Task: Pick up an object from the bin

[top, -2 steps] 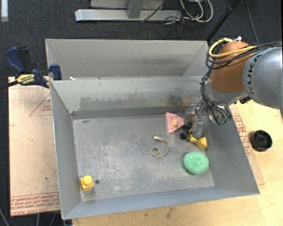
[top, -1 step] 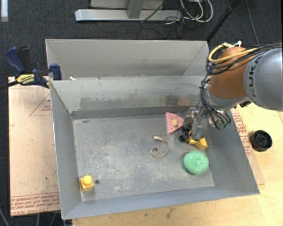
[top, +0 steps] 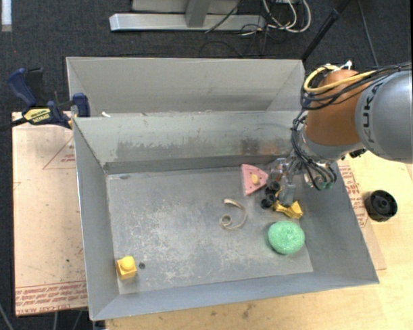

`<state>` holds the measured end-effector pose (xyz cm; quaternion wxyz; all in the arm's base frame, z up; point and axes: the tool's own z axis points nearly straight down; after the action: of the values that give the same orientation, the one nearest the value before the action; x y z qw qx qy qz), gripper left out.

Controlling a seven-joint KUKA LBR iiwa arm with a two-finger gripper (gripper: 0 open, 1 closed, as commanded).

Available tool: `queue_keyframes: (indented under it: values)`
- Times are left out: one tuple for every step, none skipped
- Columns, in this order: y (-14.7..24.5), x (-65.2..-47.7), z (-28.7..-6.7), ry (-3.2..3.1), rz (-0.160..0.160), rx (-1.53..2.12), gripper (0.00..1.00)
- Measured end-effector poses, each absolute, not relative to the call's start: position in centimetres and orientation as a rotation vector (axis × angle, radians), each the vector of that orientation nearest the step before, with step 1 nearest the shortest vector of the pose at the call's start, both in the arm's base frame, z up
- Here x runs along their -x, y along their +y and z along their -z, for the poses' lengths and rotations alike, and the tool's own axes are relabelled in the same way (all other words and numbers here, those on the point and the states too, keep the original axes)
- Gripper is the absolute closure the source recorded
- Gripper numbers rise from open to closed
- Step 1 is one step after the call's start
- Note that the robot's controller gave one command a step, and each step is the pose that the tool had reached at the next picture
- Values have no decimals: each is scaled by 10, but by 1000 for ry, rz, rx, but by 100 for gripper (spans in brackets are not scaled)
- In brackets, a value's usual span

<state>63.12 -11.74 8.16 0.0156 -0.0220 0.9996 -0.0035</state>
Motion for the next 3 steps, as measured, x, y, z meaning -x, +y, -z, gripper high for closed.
queue_keyframes:
  values:
    - [-144, -590, -99, 3140, -2, -27, 100]
    - [-143, -590, -99, 3140, -1, -26, 100]
    - [-141, -582, -138, 3148, -4, -8, 100]
